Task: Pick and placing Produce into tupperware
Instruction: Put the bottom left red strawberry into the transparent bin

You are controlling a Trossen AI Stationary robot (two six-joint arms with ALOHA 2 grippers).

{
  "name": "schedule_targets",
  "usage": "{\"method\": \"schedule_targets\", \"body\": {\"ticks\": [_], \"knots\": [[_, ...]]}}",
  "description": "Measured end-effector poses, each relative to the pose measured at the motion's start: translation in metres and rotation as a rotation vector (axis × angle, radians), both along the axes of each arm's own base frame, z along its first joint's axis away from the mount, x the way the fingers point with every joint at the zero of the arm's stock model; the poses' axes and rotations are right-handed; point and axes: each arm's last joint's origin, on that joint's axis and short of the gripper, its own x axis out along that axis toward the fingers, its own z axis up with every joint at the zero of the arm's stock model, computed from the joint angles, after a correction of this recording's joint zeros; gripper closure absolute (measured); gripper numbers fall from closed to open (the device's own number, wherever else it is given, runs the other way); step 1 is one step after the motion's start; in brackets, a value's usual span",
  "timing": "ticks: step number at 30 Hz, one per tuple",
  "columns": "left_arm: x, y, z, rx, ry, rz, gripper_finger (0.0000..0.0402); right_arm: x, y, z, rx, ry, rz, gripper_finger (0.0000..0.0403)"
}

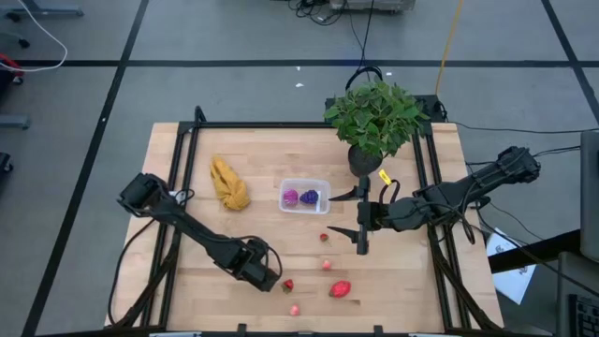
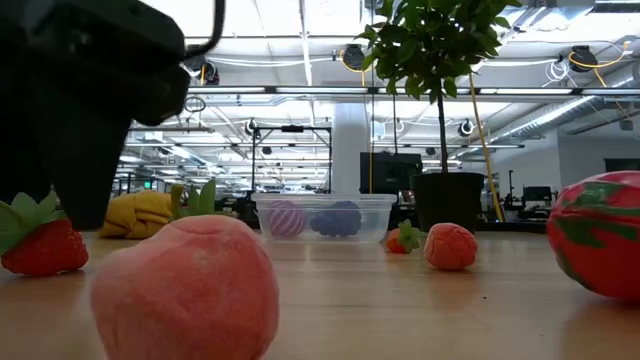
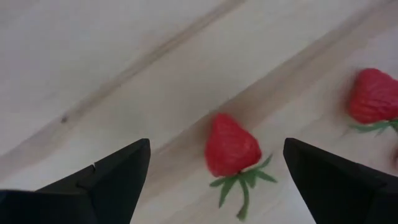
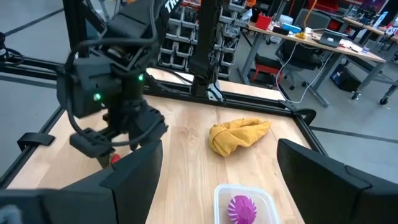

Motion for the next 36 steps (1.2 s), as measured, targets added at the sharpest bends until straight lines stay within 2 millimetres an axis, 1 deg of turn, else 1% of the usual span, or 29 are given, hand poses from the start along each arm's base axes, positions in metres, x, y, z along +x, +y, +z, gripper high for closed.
{"method": "schedule_targets", "body": {"ticks": [2,6,26,30,36], "knots": [[0.0027,0.0001,-0.0038,-0.007,0.001,-0.012,0.0024,-0.0001,-0.0001,-0.0003,-0.002,0.003,0.000,0.0094],[0.0061,0.0000,-0.0046,-0.003,-0.027,-0.038,0.0023,-0.0001,0.0000,-0.0004,0.001,0.004,-0.001,0.0094],[0.0064,0.0002,-0.0052,0.048,-0.050,-0.240,0.0023,0.0000,0.0000,0.0000,0.004,0.000,-0.001,0.0094],[0.0064,0.0003,-0.0052,0.039,-0.046,-0.193,0.0023,0.0000,0.0000,0.0001,0.004,-0.001,-0.001,0.0094],[0.0066,0.0006,-0.0051,0.017,-0.039,-0.041,0.0023,0.0000,0.0000,0.0000,0.004,0.000,-0.001,0.0094]]}}
